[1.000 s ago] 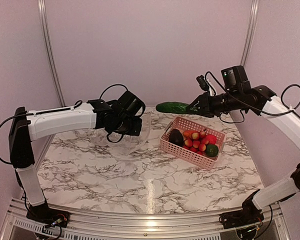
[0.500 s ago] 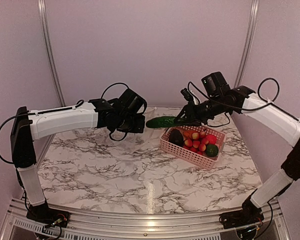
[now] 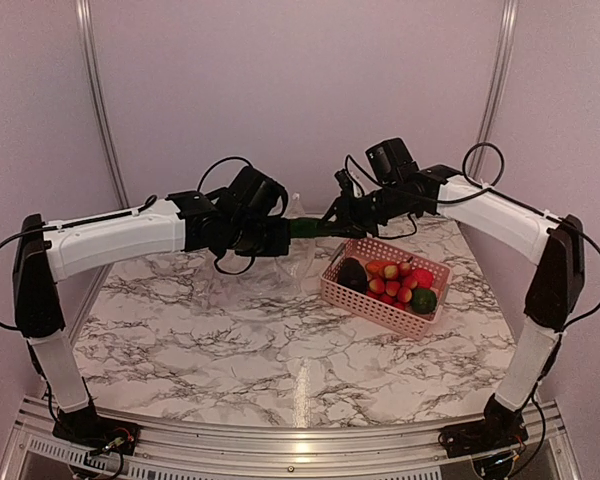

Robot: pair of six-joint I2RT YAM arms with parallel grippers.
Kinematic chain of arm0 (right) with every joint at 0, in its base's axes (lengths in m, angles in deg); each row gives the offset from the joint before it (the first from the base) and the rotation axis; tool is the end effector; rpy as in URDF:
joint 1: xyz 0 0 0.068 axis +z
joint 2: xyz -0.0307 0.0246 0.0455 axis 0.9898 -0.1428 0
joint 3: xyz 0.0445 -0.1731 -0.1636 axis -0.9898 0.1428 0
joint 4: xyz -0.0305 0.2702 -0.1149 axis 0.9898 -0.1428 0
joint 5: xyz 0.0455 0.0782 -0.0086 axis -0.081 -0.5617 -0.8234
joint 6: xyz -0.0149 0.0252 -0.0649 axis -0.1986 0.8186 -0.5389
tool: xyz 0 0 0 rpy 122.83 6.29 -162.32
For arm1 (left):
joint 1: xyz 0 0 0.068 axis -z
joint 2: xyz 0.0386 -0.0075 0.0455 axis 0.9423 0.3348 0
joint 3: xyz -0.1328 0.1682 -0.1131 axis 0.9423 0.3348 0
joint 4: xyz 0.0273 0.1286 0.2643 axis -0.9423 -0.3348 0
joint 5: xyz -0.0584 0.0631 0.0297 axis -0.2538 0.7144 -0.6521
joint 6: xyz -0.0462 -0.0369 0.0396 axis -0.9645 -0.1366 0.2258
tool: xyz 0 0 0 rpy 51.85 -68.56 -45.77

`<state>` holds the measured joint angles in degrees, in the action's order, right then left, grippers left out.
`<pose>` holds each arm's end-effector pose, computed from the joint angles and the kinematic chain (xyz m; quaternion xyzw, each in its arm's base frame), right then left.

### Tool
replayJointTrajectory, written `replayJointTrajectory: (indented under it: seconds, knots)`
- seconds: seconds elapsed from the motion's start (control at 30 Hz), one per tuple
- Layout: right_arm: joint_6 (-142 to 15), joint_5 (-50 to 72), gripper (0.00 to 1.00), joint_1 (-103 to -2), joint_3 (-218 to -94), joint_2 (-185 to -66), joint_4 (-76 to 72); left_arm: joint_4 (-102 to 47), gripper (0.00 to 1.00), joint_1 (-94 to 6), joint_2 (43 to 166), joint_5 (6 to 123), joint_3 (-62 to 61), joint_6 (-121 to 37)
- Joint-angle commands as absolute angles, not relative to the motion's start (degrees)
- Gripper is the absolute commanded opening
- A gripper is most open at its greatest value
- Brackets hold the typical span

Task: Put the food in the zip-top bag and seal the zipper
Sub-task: Place the fake vegetable in the zipper food storage bag, then pick up the fake vegetable from the bin.

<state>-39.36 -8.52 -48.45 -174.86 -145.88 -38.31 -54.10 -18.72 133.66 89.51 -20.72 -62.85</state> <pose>0.3544 0.2648 0.2809 -0.1091 0.8931 0.3832 0.2090 0.3045 -0.3586 0.2616 0.0858 0.8810 -0.2007 0.4197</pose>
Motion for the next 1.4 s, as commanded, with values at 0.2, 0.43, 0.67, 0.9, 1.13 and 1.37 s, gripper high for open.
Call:
replayJointTrajectory:
  seconds: [0.2, 0.43, 0.67, 0.9, 1.13, 1.37]
  knots:
    - [-39.1, -12.5, 0.18, -42.1, -189.8, -157.9, -38.5, -52.1, 0.00, -18.9, 129.0, 88.2, -20.4, -65.6]
    - [-38.9, -11.1, 0.62, -42.3, -187.4, -152.6, -37.7, -51.3, 0.00, -19.0, 126.9, 89.2, -17.2, -66.8]
    - [-38.0, -11.2, 0.84, -45.5, -182.3, -143.3, -37.7, -53.6, 0.00, -20.6, 125.0, 91.2, -14.9, -66.8]
    - [-44.6, -0.8, 0.75, -54.9, -171.2, -136.6, -41.9, -58.0, 0.00, -22.5, 117.8, 95.5, -9.6, -63.9]
    - [-46.8, 3.7, 0.75, -56.7, -170.7, -141.9, -44.9, -59.5, 0.00, -22.7, 114.8, 94.1, -7.1, -62.2]
    - [-45.8, 4.5, 0.81, -56.7, -173.3, -151.3, -44.7, -59.8, 0.00, -22.7, 114.3, 92.3, -6.6, -63.7]
